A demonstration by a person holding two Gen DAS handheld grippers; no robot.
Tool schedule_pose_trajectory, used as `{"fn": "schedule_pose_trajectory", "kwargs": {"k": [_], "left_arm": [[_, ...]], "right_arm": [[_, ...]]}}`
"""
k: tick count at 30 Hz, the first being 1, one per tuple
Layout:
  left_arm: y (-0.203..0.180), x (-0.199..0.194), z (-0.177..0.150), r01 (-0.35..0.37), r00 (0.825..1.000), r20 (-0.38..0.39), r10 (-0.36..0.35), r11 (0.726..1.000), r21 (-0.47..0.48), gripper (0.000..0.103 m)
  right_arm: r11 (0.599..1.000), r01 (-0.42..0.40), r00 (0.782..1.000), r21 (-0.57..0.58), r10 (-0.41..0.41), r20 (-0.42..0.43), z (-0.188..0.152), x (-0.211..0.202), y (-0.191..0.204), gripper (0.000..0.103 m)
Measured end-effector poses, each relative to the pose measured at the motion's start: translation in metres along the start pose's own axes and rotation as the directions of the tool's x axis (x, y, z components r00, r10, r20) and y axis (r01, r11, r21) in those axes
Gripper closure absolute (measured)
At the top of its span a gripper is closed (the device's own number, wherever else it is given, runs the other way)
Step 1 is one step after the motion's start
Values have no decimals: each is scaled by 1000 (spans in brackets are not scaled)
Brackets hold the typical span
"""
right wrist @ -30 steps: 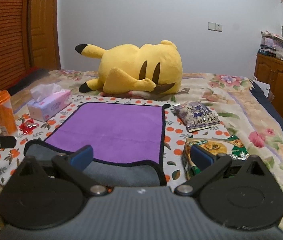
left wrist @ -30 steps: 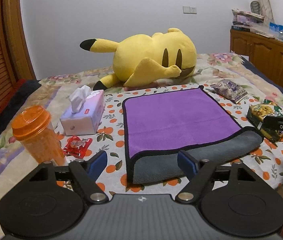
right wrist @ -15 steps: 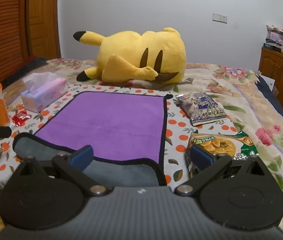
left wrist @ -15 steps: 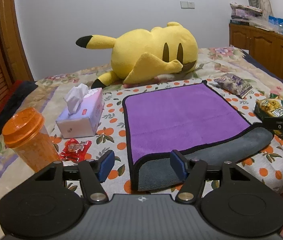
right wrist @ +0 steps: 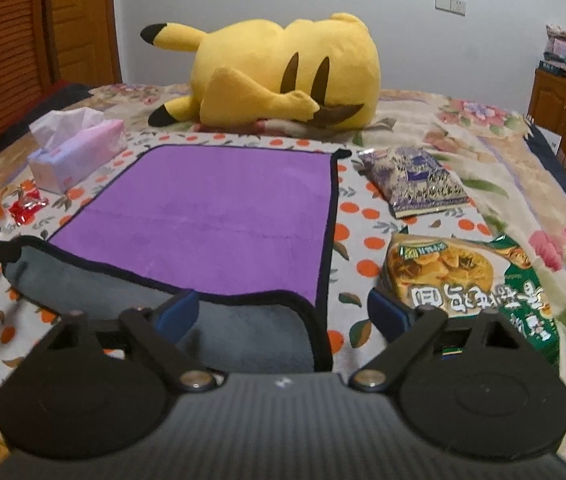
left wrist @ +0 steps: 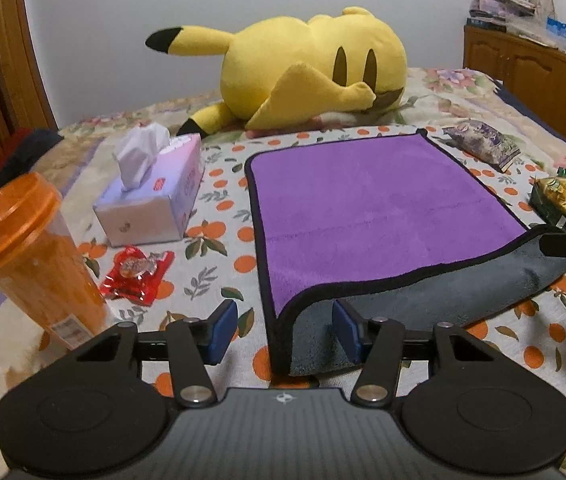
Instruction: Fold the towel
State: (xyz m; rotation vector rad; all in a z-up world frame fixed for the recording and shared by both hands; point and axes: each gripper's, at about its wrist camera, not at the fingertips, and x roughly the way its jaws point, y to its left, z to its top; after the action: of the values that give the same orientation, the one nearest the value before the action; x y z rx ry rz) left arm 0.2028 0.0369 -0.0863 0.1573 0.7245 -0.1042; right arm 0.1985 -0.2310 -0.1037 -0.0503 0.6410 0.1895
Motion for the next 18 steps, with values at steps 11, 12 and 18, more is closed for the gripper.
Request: {"fn": "schedule_pose_trajectory", "kwargs": {"k": [11, 12, 18], "left_arm": [[10, 18, -4, 59, 995, -74, -63, 997, -52, 62], [9, 18, -5, 62, 995, -77, -66, 997, -51, 65], [7, 17, -5, 94, 992, -82, -98, 994, -46, 74]], "right_arm": [[996, -56, 996, 63, 60, -60, -1, 11, -11, 19], [996, -61, 996, 67, 66, -63, -1, 12, -11, 20], [991, -102, 991, 82, 109, -76, 0, 12, -13, 27]]}}
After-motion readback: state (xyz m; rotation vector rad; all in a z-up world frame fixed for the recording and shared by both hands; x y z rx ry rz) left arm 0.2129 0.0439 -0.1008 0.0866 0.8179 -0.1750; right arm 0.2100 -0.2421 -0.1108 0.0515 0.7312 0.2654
